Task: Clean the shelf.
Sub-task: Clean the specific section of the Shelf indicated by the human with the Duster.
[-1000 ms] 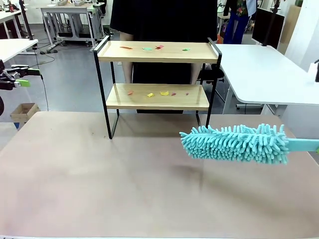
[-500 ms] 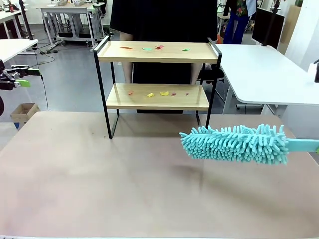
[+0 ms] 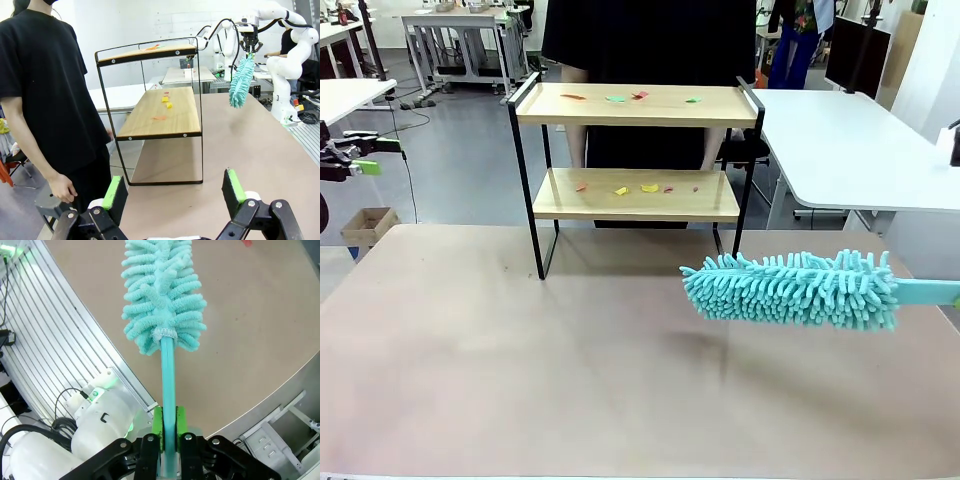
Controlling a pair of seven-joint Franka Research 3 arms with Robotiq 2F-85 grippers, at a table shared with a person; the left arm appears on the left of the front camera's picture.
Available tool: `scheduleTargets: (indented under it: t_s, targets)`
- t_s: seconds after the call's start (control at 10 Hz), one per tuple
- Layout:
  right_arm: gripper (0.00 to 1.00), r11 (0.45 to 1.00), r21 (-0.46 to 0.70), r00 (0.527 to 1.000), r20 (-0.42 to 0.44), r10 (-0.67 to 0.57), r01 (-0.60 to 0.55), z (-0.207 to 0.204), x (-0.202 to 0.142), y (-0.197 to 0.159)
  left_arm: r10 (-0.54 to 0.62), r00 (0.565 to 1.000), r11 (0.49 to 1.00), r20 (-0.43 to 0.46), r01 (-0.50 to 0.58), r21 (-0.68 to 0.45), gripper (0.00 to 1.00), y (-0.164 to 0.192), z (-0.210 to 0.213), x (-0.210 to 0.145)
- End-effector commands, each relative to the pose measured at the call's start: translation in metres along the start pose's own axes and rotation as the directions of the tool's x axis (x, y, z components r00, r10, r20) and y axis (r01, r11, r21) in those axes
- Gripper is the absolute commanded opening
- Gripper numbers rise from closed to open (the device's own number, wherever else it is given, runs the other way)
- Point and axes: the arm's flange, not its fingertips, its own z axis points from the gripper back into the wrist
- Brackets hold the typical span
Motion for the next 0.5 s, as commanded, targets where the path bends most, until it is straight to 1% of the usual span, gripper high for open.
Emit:
scheduleTargets:
  t_s: [0.0,0.4]
  targets:
    - [0.13,1.000,-0.003,1.000,0.001,-0.020,0.020,0.0005,0.0020,0.0008,-0.015,1.000,1.000,0.003,0.015,-0.002,1.00,-0.0010,-0.0005,0.0018]
    - [0.13,1.000,-0.003,1.000,0.001,-0.020,0.020,0.0005,0.0020,0.0008,-0.015,1.000,1.000,0.003,0.015,-0.002,1.00,-0.0010,-0.0005,0.0018]
